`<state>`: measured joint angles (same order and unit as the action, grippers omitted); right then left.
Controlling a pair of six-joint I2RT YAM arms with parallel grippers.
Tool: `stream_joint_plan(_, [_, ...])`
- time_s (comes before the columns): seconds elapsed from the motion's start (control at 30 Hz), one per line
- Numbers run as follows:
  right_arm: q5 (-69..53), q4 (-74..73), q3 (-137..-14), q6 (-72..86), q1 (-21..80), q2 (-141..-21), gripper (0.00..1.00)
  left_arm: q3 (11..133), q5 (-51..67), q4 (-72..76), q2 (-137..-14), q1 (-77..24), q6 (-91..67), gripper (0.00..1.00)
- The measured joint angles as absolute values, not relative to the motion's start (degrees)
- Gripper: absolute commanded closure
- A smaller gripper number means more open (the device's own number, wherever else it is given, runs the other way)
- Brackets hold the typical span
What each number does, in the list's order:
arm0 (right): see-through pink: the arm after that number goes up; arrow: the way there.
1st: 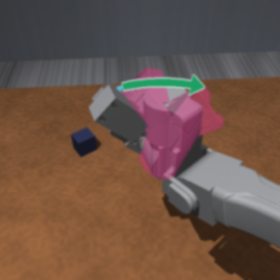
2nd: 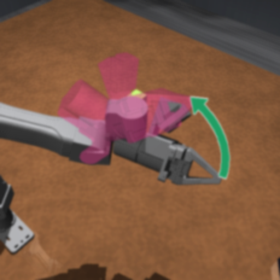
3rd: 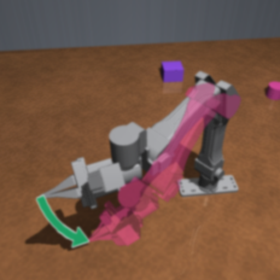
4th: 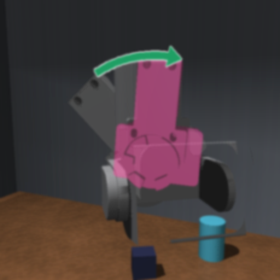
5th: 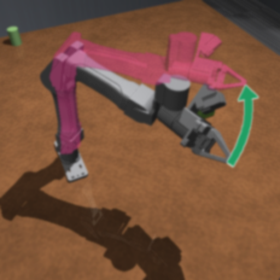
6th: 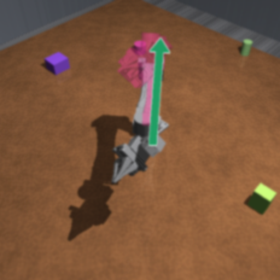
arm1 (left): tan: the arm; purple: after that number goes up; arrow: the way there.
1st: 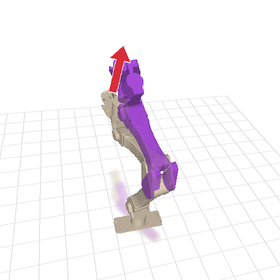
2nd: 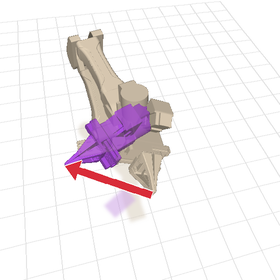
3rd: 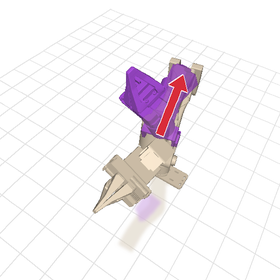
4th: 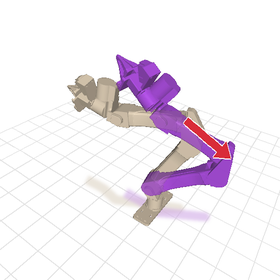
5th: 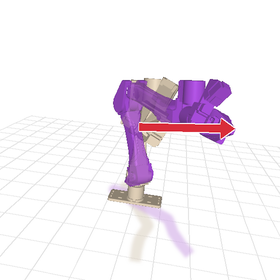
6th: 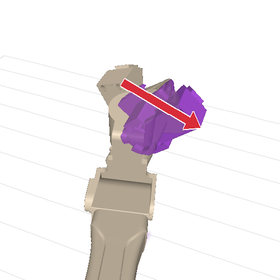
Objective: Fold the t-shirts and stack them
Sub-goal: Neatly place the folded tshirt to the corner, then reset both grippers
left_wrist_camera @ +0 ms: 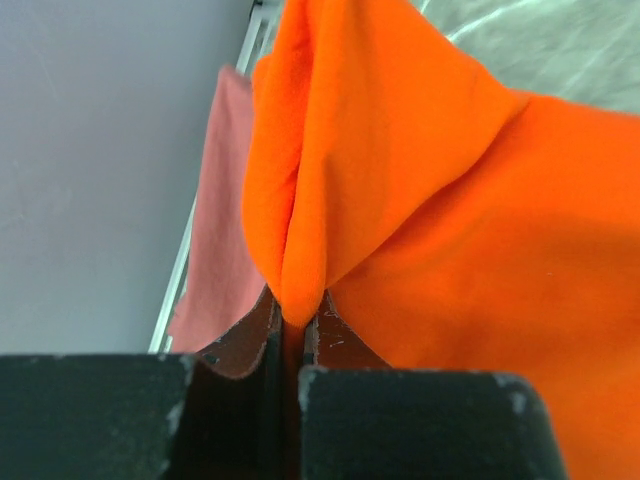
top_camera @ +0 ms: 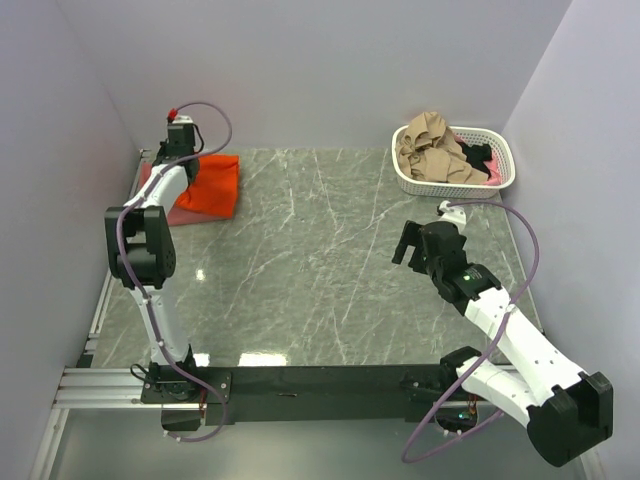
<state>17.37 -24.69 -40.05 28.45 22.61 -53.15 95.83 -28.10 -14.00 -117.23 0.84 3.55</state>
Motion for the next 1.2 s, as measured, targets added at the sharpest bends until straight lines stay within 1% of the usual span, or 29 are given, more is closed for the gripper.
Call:
stream_joint_plan(0.5, [16.45, -23.09, -40.05, 28.45, 22.61, -53.76, 0.0, 92.23, -23.62, -11.81, -118.52, 7.92, -4.14, 1.0])
stream_joint_plan(0.53, [16.43, -23.09, -40.05, 28.45, 22.61, -53.87, 0.0, 92.33, -23.53, -11.88, -118.89, 8.16, -4.51, 0.98])
stream_joint_plan(0.57, [16.4, -23.09, -40.05, 28.45, 22.61, -53.98, 0.0, 92.55, -23.44, -11.94, -119.46, 8.36, -5.23, 0.89])
stream_joint_plan(0.6, [16.43, -23.09, -40.05, 28.45, 22.61, -54.04, 0.0, 92.97, -23.38, -12.34, -120.01, 8.56, -5.74, 0.62])
stream_joint_plan(0.63, [16.43, -23.09, -40.05, 28.45, 22.61, -54.08, 0.0, 93.51, -23.38, -12.99, -120.66, 8.78, -6.09, 0.42])
stream_joint_plan(0.67, [16.43, -23.11, -40.05, 28.45, 22.61, -54.11, 0.0, 94.28, -23.4, -13.93, -121.23, 8.93, -6.9, 0.29])
stream_joint_plan(0.7, [16.43, -23.11, -40.05, 28.45, 22.61, -54.13, 0.0, 94.83, -23.35, -14.48, -121.6, 9.06, -7.53, 0.08])
stream_joint_plan(0.73, [16.43, -23.11, -40.05, 28.45, 22.61, -54.13, 0.0, 95.5, -23.22, -15.18, -121.78, 9.3, -8.36, 0.01])
stream_joint_plan(1.0, [16.4, -23.14, -40.05, 28.45, 22.61, -53.36, 0.0, 97.76, -23.31, -16.14, -120.44, 10.26, -15.77, 0.01])
stream_joint_plan(1.2, [16.27, -23.14, -40.05, 28.62, 22.61, -51.42, 0.0, 97.76, -22.74, -19.03, -113.67, 9.91, -21.19, 0.01])
